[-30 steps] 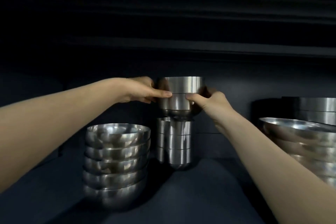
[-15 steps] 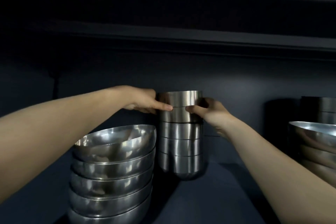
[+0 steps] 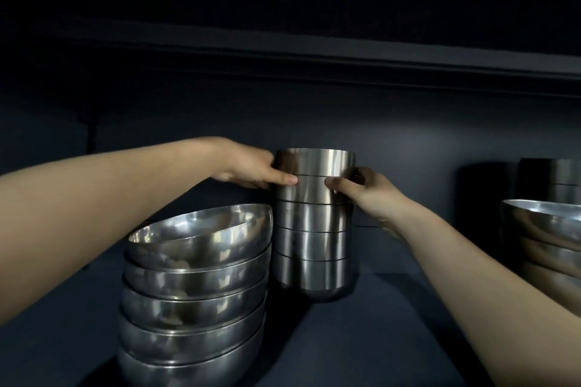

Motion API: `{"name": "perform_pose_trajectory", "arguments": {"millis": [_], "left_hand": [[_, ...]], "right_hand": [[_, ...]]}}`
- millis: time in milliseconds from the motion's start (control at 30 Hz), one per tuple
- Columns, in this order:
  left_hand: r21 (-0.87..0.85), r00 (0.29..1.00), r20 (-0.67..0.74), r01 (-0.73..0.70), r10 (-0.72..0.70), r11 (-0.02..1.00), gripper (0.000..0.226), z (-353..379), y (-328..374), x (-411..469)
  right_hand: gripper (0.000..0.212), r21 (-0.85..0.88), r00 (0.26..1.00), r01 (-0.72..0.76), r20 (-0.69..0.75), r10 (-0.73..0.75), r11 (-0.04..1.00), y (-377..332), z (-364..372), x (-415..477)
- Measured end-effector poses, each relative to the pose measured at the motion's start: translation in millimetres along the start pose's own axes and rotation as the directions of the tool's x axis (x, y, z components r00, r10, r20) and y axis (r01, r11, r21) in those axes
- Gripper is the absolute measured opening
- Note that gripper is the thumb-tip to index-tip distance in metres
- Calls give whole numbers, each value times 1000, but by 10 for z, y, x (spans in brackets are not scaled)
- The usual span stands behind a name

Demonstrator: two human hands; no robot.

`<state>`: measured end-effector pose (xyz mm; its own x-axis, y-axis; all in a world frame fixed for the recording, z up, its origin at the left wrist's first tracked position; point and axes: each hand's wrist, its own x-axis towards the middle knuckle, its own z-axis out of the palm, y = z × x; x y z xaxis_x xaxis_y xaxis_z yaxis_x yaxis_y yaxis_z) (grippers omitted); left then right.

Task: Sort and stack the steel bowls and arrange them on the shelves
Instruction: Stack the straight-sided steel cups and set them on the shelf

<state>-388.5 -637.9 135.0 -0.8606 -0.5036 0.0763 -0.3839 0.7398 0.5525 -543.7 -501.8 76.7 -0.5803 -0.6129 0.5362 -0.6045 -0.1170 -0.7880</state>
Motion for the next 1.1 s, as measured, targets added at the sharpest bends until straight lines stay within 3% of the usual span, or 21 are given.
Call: {"name": "perform_pose_trajectory", "arguments": {"millis": [100, 200, 300, 467, 600, 800, 1100], "left_hand": [[31, 999, 43, 20, -22, 999, 21, -27, 26, -78], [72, 999, 31, 15, -18, 997, 54, -55, 61, -160], [92, 1000, -17, 6, -4, 996, 64, -93, 81, -246], [163, 994, -106, -11, 29, 987, 49, -158, 139, -509], [170, 959, -266, -56, 100, 984, 36, -214, 271, -801], [199, 872, -450, -110, 191, 974, 25, -56, 557, -1335], [292, 803, -549, -75, 231, 954, 29, 694, 1177, -2278]], "right_hand": [[37, 20, 1000, -4, -21, 5, 1000, 3, 32, -3], [41, 2, 999, -5, -46, 5, 1000, -40, 51, -45], [51, -22, 997, 8, -72, -9, 1000, -120, 46, -96], [67, -108, 995, 34, -90, -44, 994, -318, -19, -237], [74, -255, 994, 70, -66, -90, 964, -526, -112, -399], [60, -417, 987, 161, 68, -147, 895, -893, -434, -832], [42, -394, 968, 246, 139, -207, 885, -1161, -1247, -1881]]}}
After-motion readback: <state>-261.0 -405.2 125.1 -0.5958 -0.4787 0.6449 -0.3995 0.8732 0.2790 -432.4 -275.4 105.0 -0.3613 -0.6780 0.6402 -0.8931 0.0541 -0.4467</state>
